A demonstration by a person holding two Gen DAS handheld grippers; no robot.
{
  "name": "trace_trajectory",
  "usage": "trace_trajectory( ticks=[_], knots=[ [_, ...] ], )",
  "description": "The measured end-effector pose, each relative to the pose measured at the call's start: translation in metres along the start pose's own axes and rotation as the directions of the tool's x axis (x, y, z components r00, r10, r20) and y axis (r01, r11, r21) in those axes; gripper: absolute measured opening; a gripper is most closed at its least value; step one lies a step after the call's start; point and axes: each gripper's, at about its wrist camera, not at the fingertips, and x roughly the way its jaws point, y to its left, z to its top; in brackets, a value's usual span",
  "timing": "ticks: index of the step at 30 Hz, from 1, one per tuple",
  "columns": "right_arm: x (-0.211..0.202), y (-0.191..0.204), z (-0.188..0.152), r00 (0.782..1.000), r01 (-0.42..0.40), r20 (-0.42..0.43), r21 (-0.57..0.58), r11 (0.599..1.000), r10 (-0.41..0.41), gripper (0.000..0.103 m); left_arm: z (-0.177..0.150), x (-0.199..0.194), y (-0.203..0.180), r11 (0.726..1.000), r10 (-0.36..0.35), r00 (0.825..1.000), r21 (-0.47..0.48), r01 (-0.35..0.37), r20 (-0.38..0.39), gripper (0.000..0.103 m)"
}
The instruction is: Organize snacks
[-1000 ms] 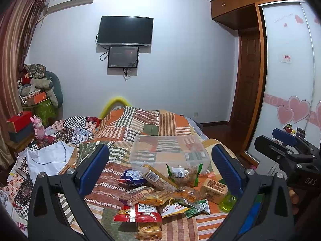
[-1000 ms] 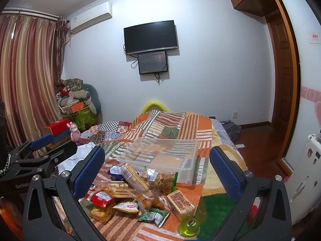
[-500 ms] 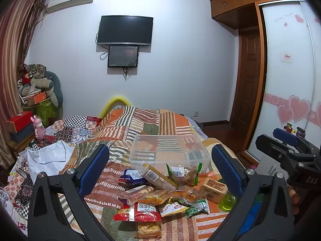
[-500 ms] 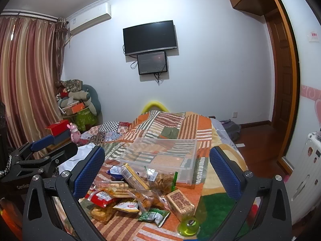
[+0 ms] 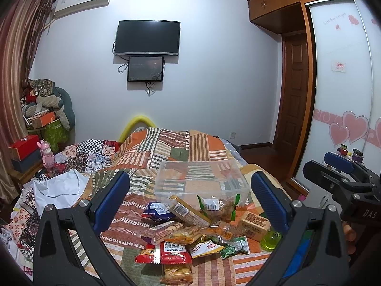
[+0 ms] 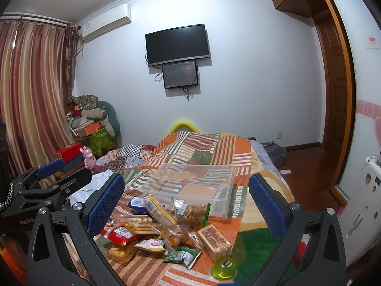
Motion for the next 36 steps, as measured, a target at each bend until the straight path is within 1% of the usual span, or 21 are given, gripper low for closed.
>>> trace_trajectory(
  ticks=[14,18,20,23,24,25,27,29,30,31,33,34,36],
  knots=[
    [0.002,-0.003,-0.001,1.000,-0.011,-0.015,0.009,1.000,0.011,0.103,0.002,0.002,0.002,1.000,0.006,1.000,-0.003,-0.006,-0.011,0.103],
    [0.004,-0.003,-0.003,1.000,-0.017,-0.024,0.011,1.000,0.017,0.103,0.001,0.007,0.005,1.000,0.007,1.000,-0.006,-0.008,-0.029,0.103],
    [0.006,-0.004,-0.004,0.999,-0.019,-0.033,0.014,1.000,0.020,0.103,0.001,0.010,0.007,1.000,-0.004,0.999,-0.002,0.004,-0.045,0.103],
    [0.011,-0.005,-0.007,0.999,-0.014,-0.050,0.015,1.000,0.015,0.103,-0.002,0.017,0.012,1.000,-0.002,0.998,-0.002,0.001,-0.068,0.103],
    [0.014,-0.007,-0.008,0.998,-0.013,-0.062,0.013,1.000,0.014,0.103,-0.004,0.020,0.014,1.000,0.000,0.997,-0.001,-0.001,-0.078,0.099],
    [0.016,-0.008,-0.010,0.997,-0.010,-0.074,0.010,1.000,0.011,0.103,-0.005,0.023,0.015,1.000,0.004,0.996,0.001,-0.004,-0.090,0.092],
    [0.021,-0.012,-0.013,0.995,-0.002,-0.097,0.004,1.000,0.002,0.102,-0.009,0.032,0.019,1.000,0.004,0.991,0.002,-0.003,-0.131,0.084],
    [0.026,-0.016,-0.017,0.992,0.007,-0.122,0.000,1.000,-0.007,0.098,-0.013,0.042,0.026,1.000,0.004,0.985,-0.006,-0.005,-0.174,0.080],
    [0.030,-0.019,-0.019,0.990,0.009,-0.140,0.001,1.000,-0.009,0.095,-0.016,0.046,0.030,1.000,0.006,0.982,-0.008,-0.007,-0.190,0.079],
    [0.033,-0.022,-0.022,0.988,0.008,-0.156,0.003,1.000,-0.007,0.091,-0.020,0.052,0.034,1.000,0.008,0.977,-0.011,-0.010,-0.215,0.079],
    [0.041,-0.029,-0.027,0.981,0.004,-0.196,0.016,1.000,-0.001,0.088,-0.028,0.062,0.039,1.000,0.007,0.967,-0.015,-0.011,-0.256,0.079],
    [0.044,-0.033,-0.030,0.977,0.001,-0.215,0.024,1.000,0.004,0.085,-0.032,0.066,0.040,1.000,0.004,0.960,-0.017,-0.009,-0.278,0.079],
    [0.051,-0.039,-0.037,0.966,-0.013,-0.258,0.038,0.999,0.022,0.079,-0.042,0.076,0.044,1.000,-0.002,0.943,-0.021,-0.005,-0.332,0.079]
  ],
)
